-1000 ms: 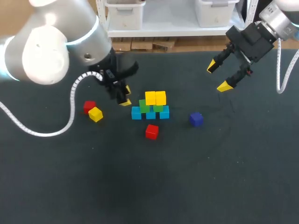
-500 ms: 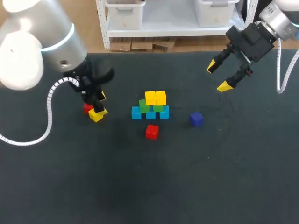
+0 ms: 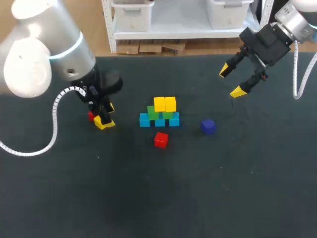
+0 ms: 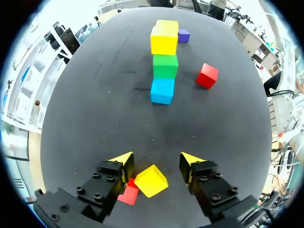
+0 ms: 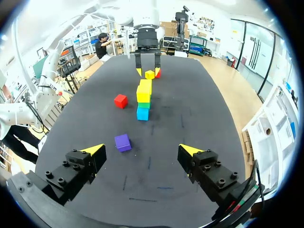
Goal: Place the blue cubes, place green cubes on the blue cubes, place the yellow cubes on the green cubes, then place the red cubes on the yellow cubes, and place purple cube on the red cubes.
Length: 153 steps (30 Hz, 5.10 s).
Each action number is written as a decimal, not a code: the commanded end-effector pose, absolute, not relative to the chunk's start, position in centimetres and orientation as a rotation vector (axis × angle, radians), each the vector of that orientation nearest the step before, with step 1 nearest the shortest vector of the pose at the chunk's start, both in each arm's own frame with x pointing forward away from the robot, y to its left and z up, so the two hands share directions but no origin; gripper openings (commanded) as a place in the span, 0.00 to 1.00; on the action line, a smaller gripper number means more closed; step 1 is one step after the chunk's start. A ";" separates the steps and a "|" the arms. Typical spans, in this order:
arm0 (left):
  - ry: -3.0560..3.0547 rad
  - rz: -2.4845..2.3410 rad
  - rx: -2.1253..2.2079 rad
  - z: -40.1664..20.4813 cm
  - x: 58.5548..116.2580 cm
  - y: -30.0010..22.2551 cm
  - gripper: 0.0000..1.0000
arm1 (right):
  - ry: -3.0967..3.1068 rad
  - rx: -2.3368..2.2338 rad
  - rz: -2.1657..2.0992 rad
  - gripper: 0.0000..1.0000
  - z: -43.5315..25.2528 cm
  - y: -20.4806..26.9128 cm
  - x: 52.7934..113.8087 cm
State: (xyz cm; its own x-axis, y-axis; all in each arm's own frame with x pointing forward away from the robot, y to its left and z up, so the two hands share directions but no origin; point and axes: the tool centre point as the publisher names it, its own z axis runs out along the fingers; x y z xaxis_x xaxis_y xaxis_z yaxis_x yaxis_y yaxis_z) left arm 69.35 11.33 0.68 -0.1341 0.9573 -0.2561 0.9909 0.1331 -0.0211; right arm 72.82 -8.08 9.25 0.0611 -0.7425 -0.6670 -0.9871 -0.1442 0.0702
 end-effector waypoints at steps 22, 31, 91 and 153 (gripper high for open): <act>2.290 -0.274 1.924 0.3 68.6 15.3 0.70 | 1.721 -1.941 0.815 1.00 9.2 -8.1 72.9; 2.402 -0.295 1.754 0.7 68.5 15.1 0.60 | 1.721 -1.941 0.815 1.00 9.2 -8.1 72.9; 2.220 -0.173 2.082 5.6 67.2 9.9 0.00 | 1.721 -1.941 0.815 1.00 9.2 -8.1 72.9; 2.141 -0.273 2.165 6.4 70.3 1.0 0.00 | 1.721 -1.941 0.815 1.00 9.2 -8.1 72.9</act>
